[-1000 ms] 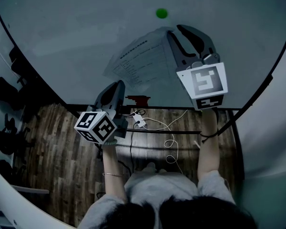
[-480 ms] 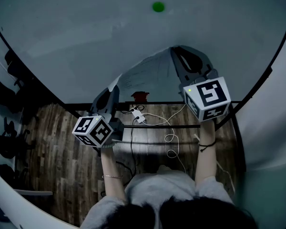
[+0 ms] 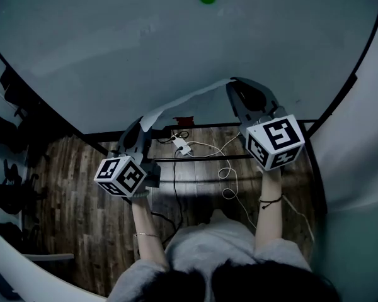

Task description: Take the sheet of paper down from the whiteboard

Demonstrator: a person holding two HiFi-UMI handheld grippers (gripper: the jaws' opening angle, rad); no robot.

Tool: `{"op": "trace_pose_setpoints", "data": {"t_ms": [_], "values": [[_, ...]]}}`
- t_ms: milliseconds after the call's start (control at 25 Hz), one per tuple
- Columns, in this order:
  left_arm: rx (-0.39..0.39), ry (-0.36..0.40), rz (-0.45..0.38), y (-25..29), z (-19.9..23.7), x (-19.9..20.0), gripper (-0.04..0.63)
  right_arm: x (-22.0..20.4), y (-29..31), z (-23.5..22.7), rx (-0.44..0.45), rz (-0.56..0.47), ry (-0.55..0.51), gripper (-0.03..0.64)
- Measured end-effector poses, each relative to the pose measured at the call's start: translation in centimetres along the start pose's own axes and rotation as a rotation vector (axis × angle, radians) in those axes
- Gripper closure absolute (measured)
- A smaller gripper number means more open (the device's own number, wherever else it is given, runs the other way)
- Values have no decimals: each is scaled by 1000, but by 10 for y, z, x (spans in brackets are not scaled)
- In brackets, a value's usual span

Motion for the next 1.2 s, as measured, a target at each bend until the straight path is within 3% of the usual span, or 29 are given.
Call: {"op": "trace_pose_setpoints", "data": {"t_ms": [600, 1200], "values": [[22, -9, 17, -44, 11, -15, 591, -41, -35, 35, -30, 94, 66, 617], [-8, 4, 26, -39, 2, -14, 591, -47, -40, 35, -26, 96, 97, 617]]}}
Point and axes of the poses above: the fingertips, and each gripper's own axes: y forward along the fingers, z to its left, x out of its top, the point moved 7 cm from there along -y, backward along the fingers, and after that the axes turned 5 degrees about -x, right-handed, at the moved point
